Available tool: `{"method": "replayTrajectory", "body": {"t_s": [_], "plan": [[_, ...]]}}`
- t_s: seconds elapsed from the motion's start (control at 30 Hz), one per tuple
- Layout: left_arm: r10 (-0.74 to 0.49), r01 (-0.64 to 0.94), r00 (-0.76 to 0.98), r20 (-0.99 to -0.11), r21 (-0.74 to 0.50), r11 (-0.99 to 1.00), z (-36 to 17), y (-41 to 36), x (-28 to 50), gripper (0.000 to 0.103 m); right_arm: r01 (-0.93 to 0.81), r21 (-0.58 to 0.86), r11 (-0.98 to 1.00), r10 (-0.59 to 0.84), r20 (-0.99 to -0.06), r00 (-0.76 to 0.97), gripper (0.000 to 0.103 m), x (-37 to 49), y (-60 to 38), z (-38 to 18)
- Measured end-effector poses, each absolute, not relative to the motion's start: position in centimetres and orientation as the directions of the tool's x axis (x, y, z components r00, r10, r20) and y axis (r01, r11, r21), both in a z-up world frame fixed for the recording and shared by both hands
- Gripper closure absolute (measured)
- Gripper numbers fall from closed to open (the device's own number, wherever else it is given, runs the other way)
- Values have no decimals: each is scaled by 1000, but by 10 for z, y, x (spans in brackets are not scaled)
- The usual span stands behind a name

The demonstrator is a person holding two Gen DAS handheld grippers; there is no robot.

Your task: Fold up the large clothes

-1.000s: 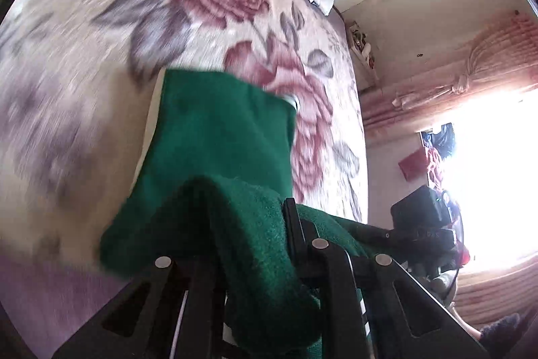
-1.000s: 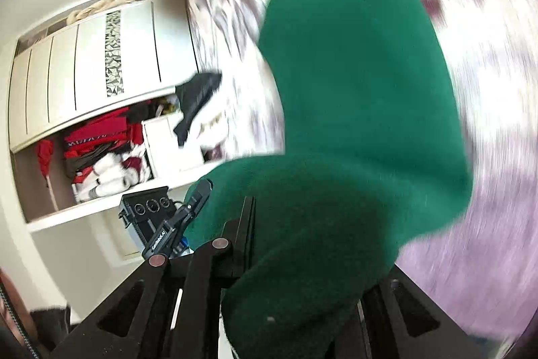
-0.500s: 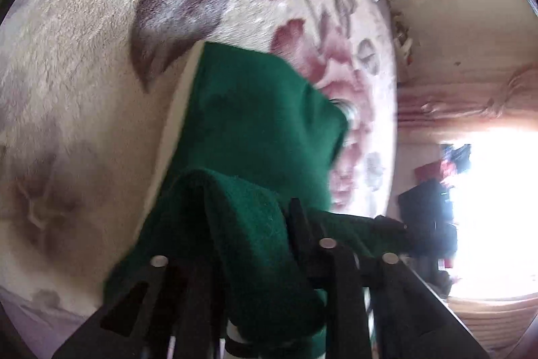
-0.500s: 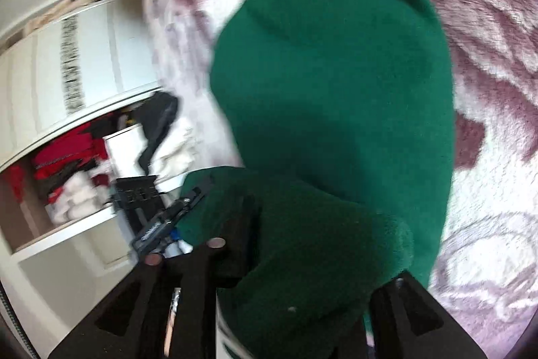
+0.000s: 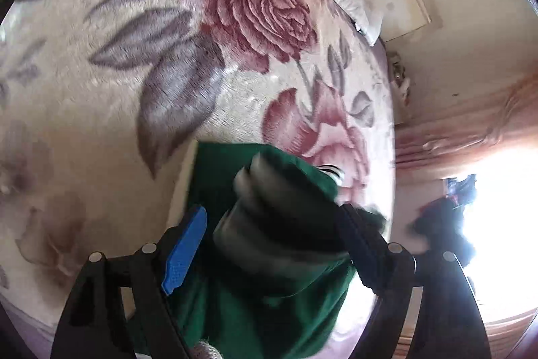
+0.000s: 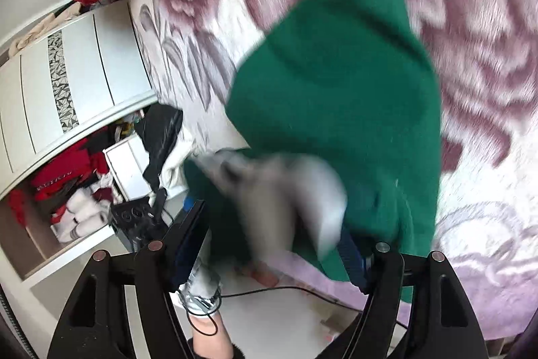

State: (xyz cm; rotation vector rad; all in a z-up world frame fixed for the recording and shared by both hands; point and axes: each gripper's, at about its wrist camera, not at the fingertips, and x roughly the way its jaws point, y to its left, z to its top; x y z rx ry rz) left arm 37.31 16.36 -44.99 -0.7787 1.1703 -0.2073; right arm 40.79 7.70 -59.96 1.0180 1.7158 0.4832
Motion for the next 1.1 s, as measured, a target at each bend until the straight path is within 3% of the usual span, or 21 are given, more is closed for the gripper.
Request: {"method": "replayTrajectory", "body": {"t_s": [0.07,0.23,0.37,0.43,0.5,0.53,0.6,0.67,0.87,0.97,1.1], "plan": [[-485,-233,399,-778,-598,767,-454,159,372,24,327,748,578,795,-607,-18,28,421,68,-578],[-369,-189,345,-863,-448,874,-473,136,364,24,161,586,794,587,-808,50,28,411,54,-542],[-253,-112,247,-935,-287,951,-520,107,383,24,121,497,860,504,-863,-41,28,384,63,-589],[-258,-89,203,-945,-280,956,-543,100,393,25,126,466,876,477,-876,-73,28,379,68,-627],[-287,-73,223,-932,-309,948,-551,98,397,48,136,457,879,470,-879,-87,31,386,72,-660],[-306,-50,244,-920,-327,944,-546,97,394,74,159,480,863,495,-865,-77,42,385,72,-675],[-278,-38,308,-910,-304,952,-528,99,382,88,176,505,845,516,-857,-14,70,383,70,-677],[-306,-70,362,-881,-353,933,-506,111,368,90,186,524,831,525,-850,49,86,381,66,-667],[-303,-157,459,-835,-412,898,-461,139,368,90,146,591,793,565,-804,184,88,376,59,-603],[-289,-202,396,-872,-390,898,-502,142,399,90,126,587,800,556,-804,211,88,398,58,-598],[-315,-259,241,-918,-374,891,-571,142,419,85,111,488,866,475,-871,128,89,424,66,-639]]}}
